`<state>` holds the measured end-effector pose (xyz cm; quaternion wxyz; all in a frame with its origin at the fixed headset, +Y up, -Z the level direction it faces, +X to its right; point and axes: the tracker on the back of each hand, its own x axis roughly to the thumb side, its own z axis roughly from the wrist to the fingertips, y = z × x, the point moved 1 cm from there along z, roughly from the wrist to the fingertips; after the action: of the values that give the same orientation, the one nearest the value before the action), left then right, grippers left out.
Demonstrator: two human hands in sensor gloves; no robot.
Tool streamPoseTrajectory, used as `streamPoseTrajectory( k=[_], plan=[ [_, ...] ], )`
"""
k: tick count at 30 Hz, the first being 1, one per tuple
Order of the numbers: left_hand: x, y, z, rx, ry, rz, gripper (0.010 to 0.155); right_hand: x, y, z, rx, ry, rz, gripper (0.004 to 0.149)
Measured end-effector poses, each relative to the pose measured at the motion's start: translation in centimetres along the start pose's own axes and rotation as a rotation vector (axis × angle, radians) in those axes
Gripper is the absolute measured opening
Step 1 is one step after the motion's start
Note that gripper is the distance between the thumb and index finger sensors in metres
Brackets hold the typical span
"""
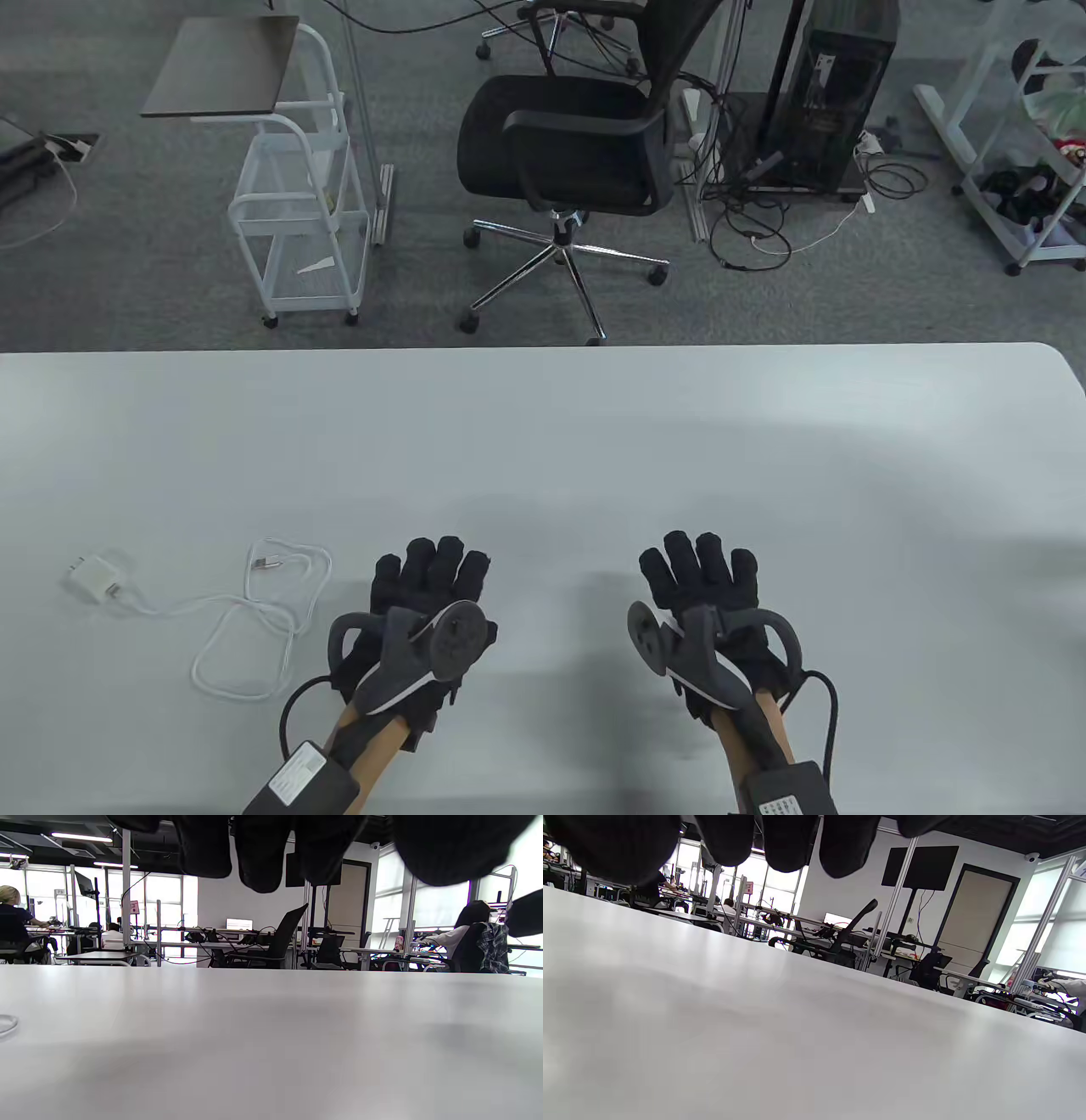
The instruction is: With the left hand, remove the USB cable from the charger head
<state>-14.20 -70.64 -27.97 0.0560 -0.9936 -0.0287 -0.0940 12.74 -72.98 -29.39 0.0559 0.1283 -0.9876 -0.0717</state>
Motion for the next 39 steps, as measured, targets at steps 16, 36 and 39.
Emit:
streamPoseTrajectory(
  k=[16, 36, 39],
  plan=[
    [-6.9, -2.3, 0.3, 0.043, -0.295, -0.058, 0.078, -0.6, 0.4, -0.3, -0.018, -0.013, 0.067, 0.07],
    [-31.2, 2.3, -1.7, -0.25, -1.328, 0.119, 0.071, -0.1, 1.3, -0.5, -0.013, 0.017, 0.141, 0.07],
    [-31.9, 4.0, -2.0, -0.333, -1.369, 0.172, 0.071, -0.1, 1.2, -0.6, -0.003, 0.018, 0.142, 0.07]
  ],
)
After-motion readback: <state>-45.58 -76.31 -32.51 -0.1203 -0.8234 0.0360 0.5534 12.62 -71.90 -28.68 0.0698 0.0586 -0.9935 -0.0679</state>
